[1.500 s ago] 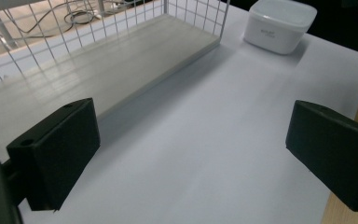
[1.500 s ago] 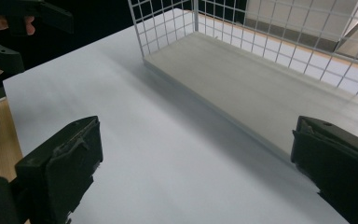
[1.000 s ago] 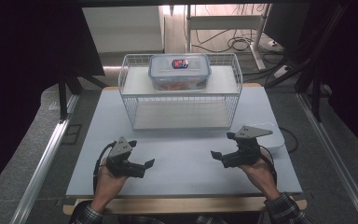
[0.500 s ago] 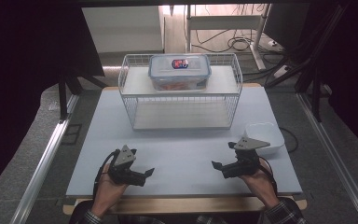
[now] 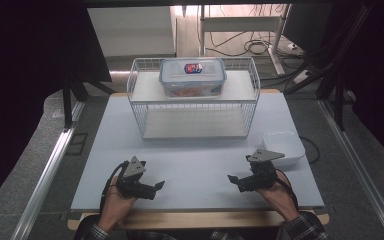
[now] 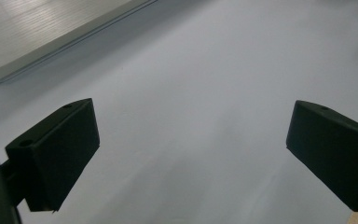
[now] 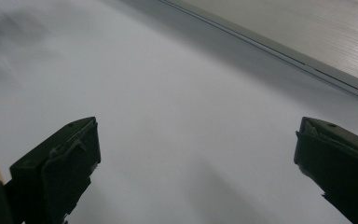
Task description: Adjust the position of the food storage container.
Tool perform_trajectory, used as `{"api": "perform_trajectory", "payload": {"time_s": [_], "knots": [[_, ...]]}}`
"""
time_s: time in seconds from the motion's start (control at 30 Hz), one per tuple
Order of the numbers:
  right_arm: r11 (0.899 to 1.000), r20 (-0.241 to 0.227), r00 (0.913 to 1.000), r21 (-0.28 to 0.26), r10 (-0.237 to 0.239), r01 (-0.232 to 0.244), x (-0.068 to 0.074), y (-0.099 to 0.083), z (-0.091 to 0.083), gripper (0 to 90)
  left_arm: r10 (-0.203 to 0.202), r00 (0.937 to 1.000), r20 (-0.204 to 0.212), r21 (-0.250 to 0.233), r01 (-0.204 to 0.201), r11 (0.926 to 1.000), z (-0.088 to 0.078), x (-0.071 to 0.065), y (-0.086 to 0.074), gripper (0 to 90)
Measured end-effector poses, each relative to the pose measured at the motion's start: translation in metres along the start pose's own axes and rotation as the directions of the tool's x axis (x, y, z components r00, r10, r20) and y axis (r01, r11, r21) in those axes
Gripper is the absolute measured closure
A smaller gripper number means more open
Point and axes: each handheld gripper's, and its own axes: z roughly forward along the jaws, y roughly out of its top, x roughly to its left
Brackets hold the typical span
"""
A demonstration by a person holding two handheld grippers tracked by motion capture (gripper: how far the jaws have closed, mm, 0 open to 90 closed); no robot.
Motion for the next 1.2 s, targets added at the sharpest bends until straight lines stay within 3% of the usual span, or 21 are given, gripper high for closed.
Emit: {"api": "perform_trajectory", "payload": {"time_s": [0.13,0.23,0.37,0.4,0.43,0.47,0.5,0.53,0.57,0.6,0.7,0.73,0.77,0.9,1.03,1.07,1.1,1.2], "knots": [[1.000,0.014,0.9999,0.011,0.005,-0.006,0.000,0.005,-0.005,0.0,0.001,1.0000,0.004,0.003,-0.001,1.0000,0.001,0.000,0.000,2.3],[0.999,0.053,0.9986,0.038,0.004,-0.006,-0.003,0.008,-0.009,0.9,0.000,1.0000,0.009,0.002,0.000,1.0000,0.001,0.001,0.000,2.4],[0.997,0.080,0.9941,0.010,0.074,-0.075,-0.018,0.014,-0.021,15.4,-0.001,1.0000,0.009,0.002,0.001,1.0000,0.001,0.001,0.000,2.4],[0.997,0.080,0.9941,0.010,0.074,-0.075,-0.018,0.014,-0.021,15.4,-0.001,1.0000,0.009,0.002,0.001,1.0000,0.001,0.001,0.000,2.4],[0.996,0.107,0.9902,-0.007,0.090,-0.089,-0.027,0.017,-0.028,25.3,-0.001,1.0000,0.010,0.002,0.001,1.0000,0.002,0.001,0.000,2.4],[0.996,0.107,0.9902,-0.007,0.090,-0.089,-0.027,0.017,-0.028,25.3,-0.001,1.0000,0.010,0.002,0.001,1.0000,0.002,0.001,0.000,2.4],[0.994,0.122,0.9861,-0.020,0.113,-0.112,-0.037,0.018,-0.034,37.3,-0.003,0.9999,0.011,0.002,0.003,1.0000,0.002,0.001,0.000,2.4],[0.994,0.122,0.9861,-0.020,0.113,-0.112,-0.037,0.018,-0.034,37.3,-0.003,0.9999,0.011,0.002,0.003,1.0000,0.002,0.001,0.000,2.4],[0.990,0.124,0.9827,-0.016,0.138,-0.137,-0.050,0.019,-0.038,47.8,-0.002,0.9999,0.011,0.002,0.002,1.0000,0.002,0.001,0.000,2.4],[0.990,0.123,0.9819,-0.012,0.144,-0.143,-0.054,0.019,-0.039,54.1,-0.001,0.9999,0.012,0.003,0.001,1.0000,0.002,0.000,0.000,2.5],[0.987,0.126,0.9786,-0.016,0.163,-0.162,-0.071,0.019,-0.042,69.9,0.003,0.9999,0.011,0.004,-0.003,1.0000,0.003,0.000,0.000,2.4],[0.987,0.126,0.9786,-0.016,0.163,-0.162,-0.071,0.019,-0.042,69.9,0.003,0.9999,0.011,0.004,-0.003,1.0000,0.003,0.000,0.000,2.5],[0.987,0.157,0.9746,-0.020,0.160,-0.159,-0.082,0.019,-0.045,78.1,0.003,0.9999,0.012,0.003,-0.003,1.0000,0.003,0.000,0.000,2.5],[0.986,0.209,0.9636,-0.027,0.167,-0.165,-0.100,0.020,-0.050,89.6,0.005,0.9999,0.011,0.005,-0.005,1.0000,0.003,-0.001,0.000,2.5],[0.979,0.258,0.9447,-0.045,0.203,-0.198,-0.120,0.020,-0.057,89.9,0.009,0.9999,0.014,0.009,-0.009,0.9999,0.004,-0.001,0.001,2.5],[0.979,0.258,0.9447,-0.045,0.203,-0.198,-0.120,0.020,-0.057,89.9,0.009,0.9999,0.014,0.009,-0.009,0.9999,0.004,-0.001,0.001,2.5],[0.970,0.265,0.9327,-0.067,0.245,-0.235,-0.131,0.019,-0.060,89.9,0.011,0.9998,0.014,0.009,-0.011,0.9999,0.005,-0.001,0.001,2.5],[0.963,0.294,0.9168,-0.068,0.270,-0.262,-0.144,0.016,-0.061,89.9,0.018,0.9997,0.014,0.011,-0.018,0.9998,0.005,-0.002,0.001,2.5]]}}
